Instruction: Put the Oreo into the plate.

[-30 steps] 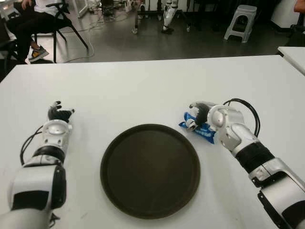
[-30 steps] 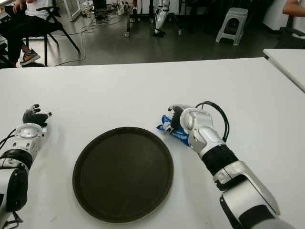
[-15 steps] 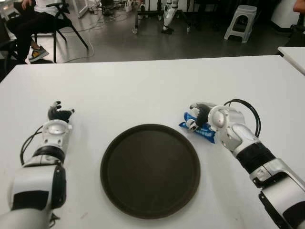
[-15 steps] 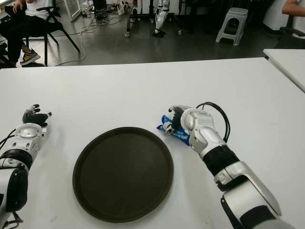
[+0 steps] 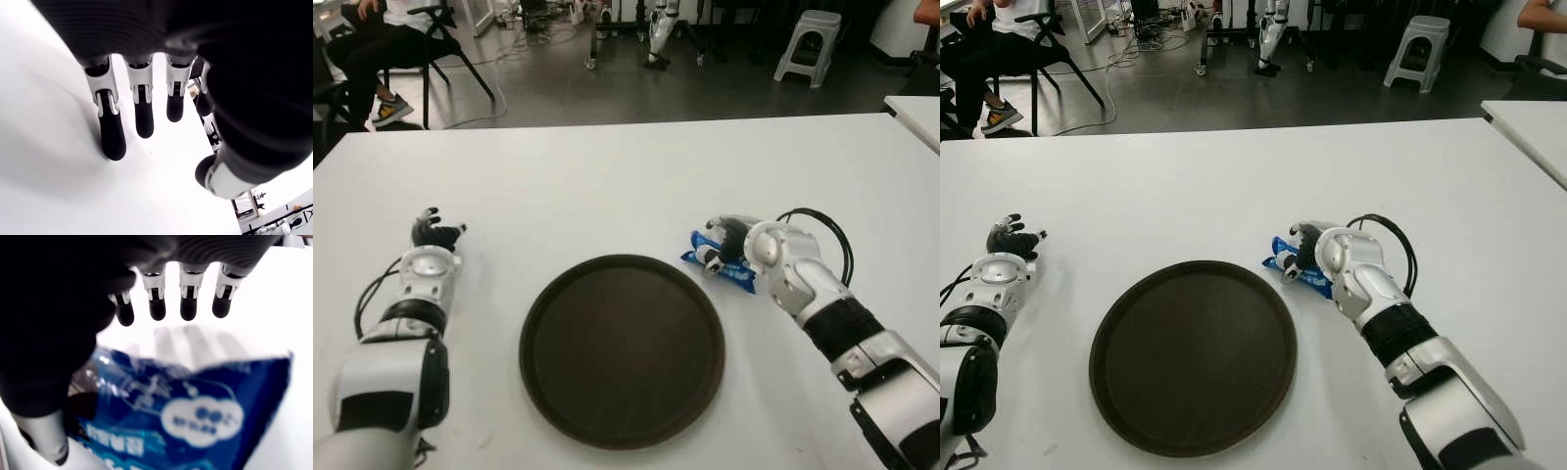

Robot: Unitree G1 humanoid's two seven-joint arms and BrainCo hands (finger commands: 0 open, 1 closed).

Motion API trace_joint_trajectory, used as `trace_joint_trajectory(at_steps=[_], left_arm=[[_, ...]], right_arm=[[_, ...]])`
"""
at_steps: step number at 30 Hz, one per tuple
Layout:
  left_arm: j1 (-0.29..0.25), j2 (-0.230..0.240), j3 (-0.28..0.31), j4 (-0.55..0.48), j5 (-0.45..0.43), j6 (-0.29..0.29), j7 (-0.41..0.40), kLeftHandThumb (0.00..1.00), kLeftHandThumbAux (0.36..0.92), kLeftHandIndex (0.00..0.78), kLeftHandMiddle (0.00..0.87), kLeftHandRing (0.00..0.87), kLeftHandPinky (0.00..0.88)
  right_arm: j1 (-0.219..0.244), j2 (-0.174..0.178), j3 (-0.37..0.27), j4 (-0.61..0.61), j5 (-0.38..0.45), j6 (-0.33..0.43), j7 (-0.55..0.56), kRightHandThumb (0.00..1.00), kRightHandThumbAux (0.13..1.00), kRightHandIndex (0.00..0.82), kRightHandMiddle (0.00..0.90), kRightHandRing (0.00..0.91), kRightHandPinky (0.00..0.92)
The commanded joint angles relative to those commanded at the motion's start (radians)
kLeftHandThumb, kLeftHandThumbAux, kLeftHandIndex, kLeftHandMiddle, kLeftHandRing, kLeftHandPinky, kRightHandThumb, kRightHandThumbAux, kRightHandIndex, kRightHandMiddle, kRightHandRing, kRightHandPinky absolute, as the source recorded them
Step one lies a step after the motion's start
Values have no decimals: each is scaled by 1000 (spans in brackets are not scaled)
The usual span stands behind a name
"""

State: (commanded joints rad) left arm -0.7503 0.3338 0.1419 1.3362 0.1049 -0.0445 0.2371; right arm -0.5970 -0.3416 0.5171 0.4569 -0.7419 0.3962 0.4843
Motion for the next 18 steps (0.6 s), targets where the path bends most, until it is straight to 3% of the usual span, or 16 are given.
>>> trace_joint_trajectory(at_steps=[18], left_arm=[[-4,2,-1,1,3,7,-1,289,774,87,136,162,166]], right_arm=[[27,-36,22,-82,-14,42,58,0,740,39,77,45,0]])
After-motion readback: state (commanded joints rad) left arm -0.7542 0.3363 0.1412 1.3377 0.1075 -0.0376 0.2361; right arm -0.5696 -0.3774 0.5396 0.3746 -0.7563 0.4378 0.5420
